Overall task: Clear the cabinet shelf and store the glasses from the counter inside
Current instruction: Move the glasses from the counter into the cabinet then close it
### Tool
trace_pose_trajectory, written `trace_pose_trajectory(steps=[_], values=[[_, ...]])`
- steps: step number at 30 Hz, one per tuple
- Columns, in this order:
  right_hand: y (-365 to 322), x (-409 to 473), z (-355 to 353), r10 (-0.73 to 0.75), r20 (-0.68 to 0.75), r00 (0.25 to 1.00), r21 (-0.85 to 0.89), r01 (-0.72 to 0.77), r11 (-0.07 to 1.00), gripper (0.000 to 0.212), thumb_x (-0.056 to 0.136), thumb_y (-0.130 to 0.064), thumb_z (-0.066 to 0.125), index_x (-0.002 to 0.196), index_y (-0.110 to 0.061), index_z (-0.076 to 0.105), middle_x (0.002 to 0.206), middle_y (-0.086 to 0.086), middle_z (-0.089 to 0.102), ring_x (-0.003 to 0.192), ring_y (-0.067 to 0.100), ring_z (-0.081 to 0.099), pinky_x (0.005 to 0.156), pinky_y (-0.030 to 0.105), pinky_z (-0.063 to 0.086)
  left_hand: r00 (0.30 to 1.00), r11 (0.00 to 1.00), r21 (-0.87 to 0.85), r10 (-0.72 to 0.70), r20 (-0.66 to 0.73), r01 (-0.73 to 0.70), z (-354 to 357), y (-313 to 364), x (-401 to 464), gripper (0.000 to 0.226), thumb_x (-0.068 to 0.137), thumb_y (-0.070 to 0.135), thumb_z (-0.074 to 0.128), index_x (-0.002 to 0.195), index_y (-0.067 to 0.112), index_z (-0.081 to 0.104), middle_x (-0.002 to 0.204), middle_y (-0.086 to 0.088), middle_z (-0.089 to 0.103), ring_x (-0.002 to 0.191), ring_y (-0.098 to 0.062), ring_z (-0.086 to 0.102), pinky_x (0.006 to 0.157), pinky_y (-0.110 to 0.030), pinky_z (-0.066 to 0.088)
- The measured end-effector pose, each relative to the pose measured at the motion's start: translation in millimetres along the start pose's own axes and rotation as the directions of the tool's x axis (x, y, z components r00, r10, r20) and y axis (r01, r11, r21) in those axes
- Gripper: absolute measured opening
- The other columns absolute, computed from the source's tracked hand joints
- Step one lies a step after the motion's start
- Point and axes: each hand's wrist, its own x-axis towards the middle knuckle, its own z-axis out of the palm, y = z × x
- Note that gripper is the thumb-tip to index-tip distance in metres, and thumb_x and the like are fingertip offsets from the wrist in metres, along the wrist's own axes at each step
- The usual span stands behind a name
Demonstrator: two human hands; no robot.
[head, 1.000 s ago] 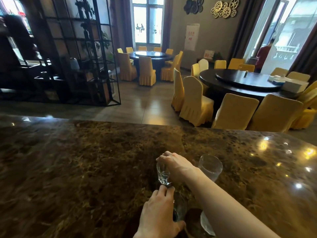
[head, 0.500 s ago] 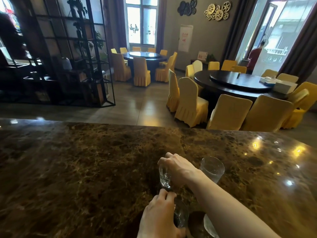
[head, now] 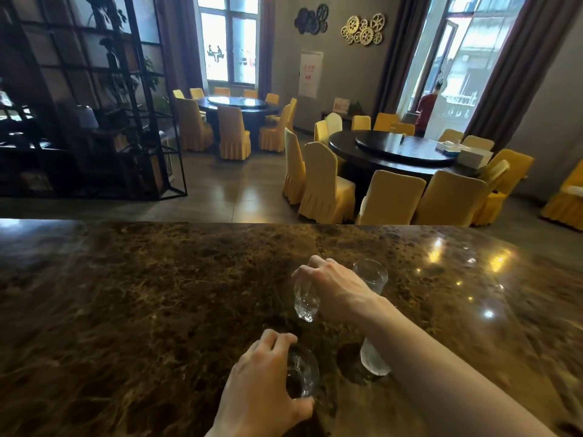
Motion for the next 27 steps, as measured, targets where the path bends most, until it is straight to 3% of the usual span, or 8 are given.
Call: trace_pose_trajectory(steps=[6, 13, 21, 27], values=[[-10.6, -59.1, -25.2, -0.016, -0.028, 0.999, 0.038, 0.017, 0.999, 0.084, 0.063, -0.030, 0.091, 0.136, -0.037, 0.051, 0.122, -0.003, 0.051, 0.110, 0.021, 0.052, 0.082, 0.037, 0.055, 0.998, 0.999, 0.024, -0.022, -0.056, 0.023, -1.9, 23.5, -48.1, 0.091, 0.060, 0.067, 0.074, 0.141, 0.039, 0.041, 0.130, 0.027, 0.043, 0.117, 0.000, 0.048, 0.100, -0.019, 0.042], [-16.1, -155.4, -27.6, -0.100, -0.029, 0.995, 0.081, 0.102, 0.992, 0.080, 0.067, -0.030, 0.089, 0.137, -0.035, 0.051, 0.121, -0.003, 0.052, 0.109, 0.020, 0.053, 0.086, 0.041, 0.056, 0.991, 0.990, 0.092, -0.096, -0.095, 0.105, 16.5, 65.6, -122.4, 0.090, 0.058, 0.070, 0.073, 0.138, 0.041, 0.042, 0.125, 0.028, 0.043, 0.107, 0.002, 0.047, 0.094, -0.019, 0.043], [-24.6, -244.9, 17.0, -0.191, 0.041, 0.981, 0.099, 0.187, 0.977, 0.089, 0.061, -0.036, 0.091, 0.138, -0.038, 0.046, 0.121, -0.008, 0.049, 0.105, 0.017, 0.051, 0.079, 0.034, 0.053, 0.975, 0.973, 0.067, -0.220, -0.037, 0.222, 63.4, 91.3, -200.3, 0.090, 0.055, 0.071, 0.071, 0.136, 0.044, 0.043, 0.122, 0.032, 0.042, 0.106, -0.001, 0.052, 0.094, -0.022, 0.047], [-37.9, -266.2, 63.5, -0.201, 0.122, 0.972, 0.139, 0.184, 0.973, 0.089, 0.059, -0.040, 0.089, 0.137, -0.040, 0.045, 0.120, -0.011, 0.046, 0.107, 0.014, 0.049, 0.084, 0.035, 0.054, 0.954, 0.953, 0.032, -0.300, -0.012, 0.300, 101.3, 69.9, -234.8, 0.088, 0.058, 0.069, 0.072, 0.136, 0.041, 0.044, 0.124, 0.029, 0.044, 0.108, 0.001, 0.052, 0.090, -0.015, 0.043]])
